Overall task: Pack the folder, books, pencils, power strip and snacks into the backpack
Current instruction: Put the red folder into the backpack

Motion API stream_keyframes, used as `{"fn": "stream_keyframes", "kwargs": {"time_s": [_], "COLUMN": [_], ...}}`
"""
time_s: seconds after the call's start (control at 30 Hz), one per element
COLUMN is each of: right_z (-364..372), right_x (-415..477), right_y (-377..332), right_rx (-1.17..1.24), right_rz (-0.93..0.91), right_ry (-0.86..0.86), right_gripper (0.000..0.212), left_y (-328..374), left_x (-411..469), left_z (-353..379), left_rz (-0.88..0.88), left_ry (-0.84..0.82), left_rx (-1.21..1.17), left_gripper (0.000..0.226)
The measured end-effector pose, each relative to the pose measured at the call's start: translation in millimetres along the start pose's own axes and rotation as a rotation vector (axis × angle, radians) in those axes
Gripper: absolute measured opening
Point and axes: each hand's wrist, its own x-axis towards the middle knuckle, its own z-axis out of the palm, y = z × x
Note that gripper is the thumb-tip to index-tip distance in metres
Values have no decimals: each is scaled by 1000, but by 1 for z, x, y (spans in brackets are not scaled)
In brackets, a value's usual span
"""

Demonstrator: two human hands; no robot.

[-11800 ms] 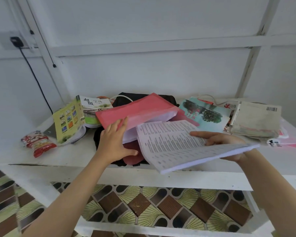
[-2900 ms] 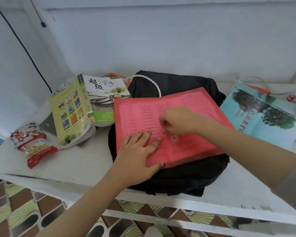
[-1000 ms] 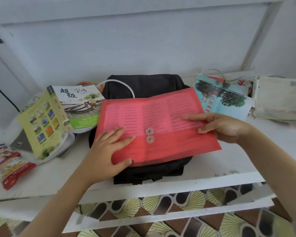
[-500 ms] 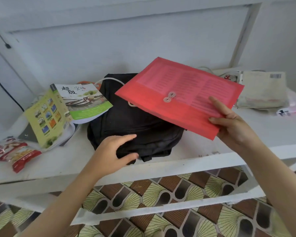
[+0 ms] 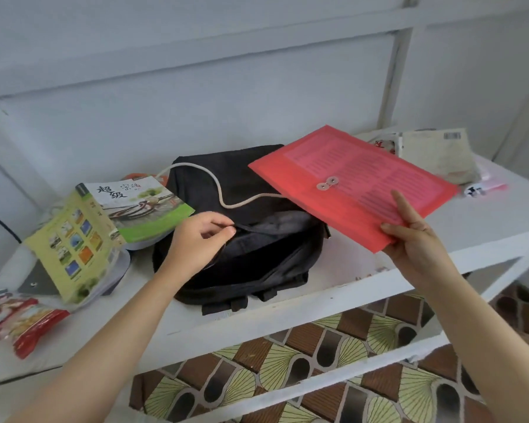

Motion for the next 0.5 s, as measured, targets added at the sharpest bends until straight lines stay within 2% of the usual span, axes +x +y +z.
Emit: {"fn": "stream_keyframes", "kwargs": {"time_s": [0.07,0.13,0.2,0.23,0.27,0.33,0.37,0.43,0.5], "right_z": [3,8,14,17,20,24,26,29,31], "right_x": [0,-1,-2,-3,-4,-5,-5,-4,-2], "right_y": [6,13,18,21,23,27,30,35,40], "right_rx": [30,60,84,91,95,92,85,69,58], "right_rz": [-20,-41,-56,-62,-68,-76,-77,-76,-68], "right_ry": [74,136,179,197,211,237,249,266,288], "right_gripper": [62,63,63,63,63,63,63,64,64], "left_y": [-2,-14,-30,-35,-37,-39,-40,-43,-39], "left_x": [10,22,32,35,36,33,31,27,23], "left_z": [-5,-9,-9,-8,-8,-9,-8,-7,-4], "left_rz": [221,632,1047,1168,1204,1127,1058,942,865], "left_ry": [118,185,118,59,10,-50,-84,-166,-216], "left_rx": [220,560,782,826,843,866,910,1018,1047], "left_gripper": [24,27,27,27,26,27,36,67,79]}}
